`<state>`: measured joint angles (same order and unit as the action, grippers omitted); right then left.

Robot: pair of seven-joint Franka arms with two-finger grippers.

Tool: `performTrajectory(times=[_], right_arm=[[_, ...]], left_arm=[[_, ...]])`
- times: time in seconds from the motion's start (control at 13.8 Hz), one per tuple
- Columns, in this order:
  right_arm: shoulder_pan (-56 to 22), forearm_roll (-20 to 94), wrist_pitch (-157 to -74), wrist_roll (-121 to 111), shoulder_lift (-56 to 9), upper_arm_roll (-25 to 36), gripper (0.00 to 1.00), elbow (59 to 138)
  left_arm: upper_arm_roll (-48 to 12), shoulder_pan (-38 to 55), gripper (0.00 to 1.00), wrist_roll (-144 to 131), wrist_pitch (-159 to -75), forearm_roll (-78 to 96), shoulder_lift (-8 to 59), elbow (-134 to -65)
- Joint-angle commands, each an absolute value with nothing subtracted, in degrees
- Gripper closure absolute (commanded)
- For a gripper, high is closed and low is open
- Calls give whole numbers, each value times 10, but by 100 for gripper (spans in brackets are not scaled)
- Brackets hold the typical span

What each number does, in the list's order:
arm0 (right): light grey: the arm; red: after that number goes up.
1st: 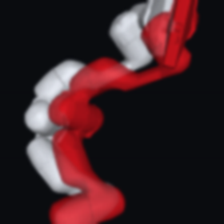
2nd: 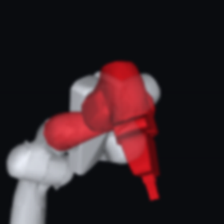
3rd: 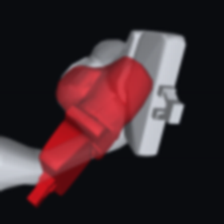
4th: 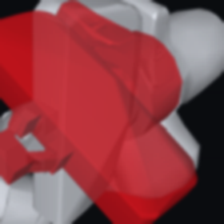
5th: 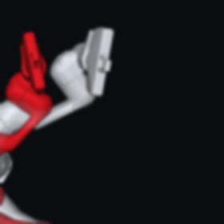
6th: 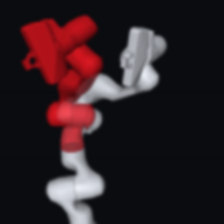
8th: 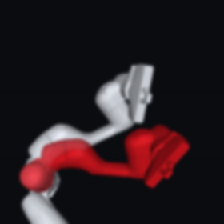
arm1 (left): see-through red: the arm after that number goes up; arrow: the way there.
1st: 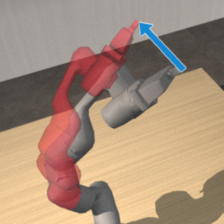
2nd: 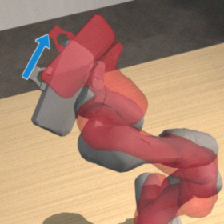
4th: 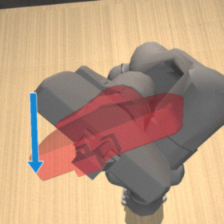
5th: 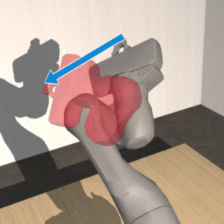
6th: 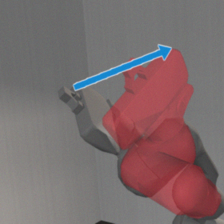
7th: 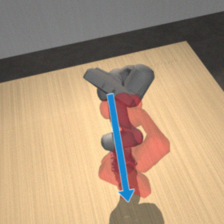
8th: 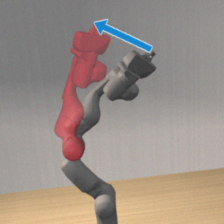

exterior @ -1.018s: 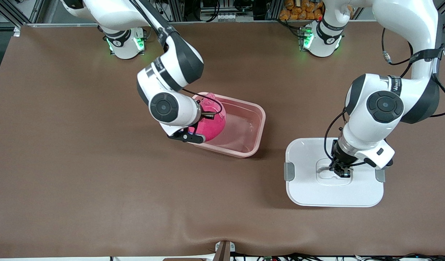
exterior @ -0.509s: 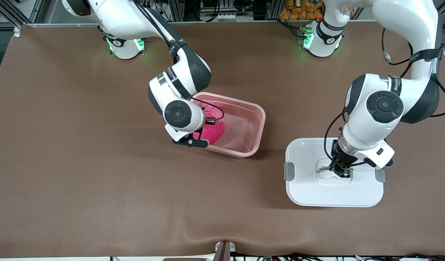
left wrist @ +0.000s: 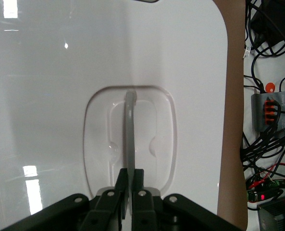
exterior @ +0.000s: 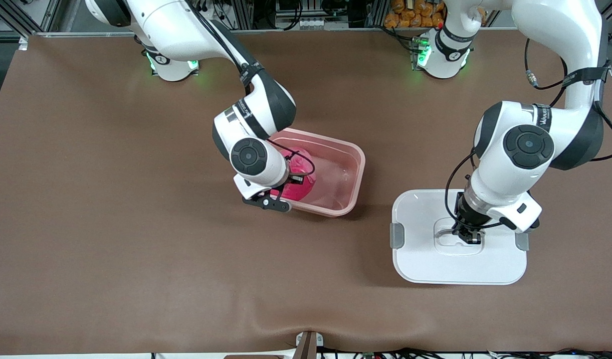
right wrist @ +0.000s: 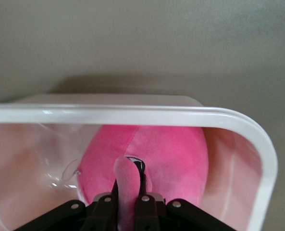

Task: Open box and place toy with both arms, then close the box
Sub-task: 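Carry the pink toy with the right gripper over the pink tub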

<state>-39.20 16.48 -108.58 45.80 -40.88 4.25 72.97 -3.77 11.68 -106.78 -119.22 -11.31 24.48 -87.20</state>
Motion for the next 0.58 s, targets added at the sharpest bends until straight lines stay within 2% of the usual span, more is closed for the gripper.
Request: performTrajectory(times=[0.0, 0.51], right_arm=[[-409, 164, -1120, 490, -420, 47, 100, 718], [-448, 187, -1225, 496, -455, 48, 100, 717]], left_arm=[[-40, 114, 100, -1058, -1189, -103, 241, -872], [-40, 114, 100, -1057, -1189, -103, 242, -872]])
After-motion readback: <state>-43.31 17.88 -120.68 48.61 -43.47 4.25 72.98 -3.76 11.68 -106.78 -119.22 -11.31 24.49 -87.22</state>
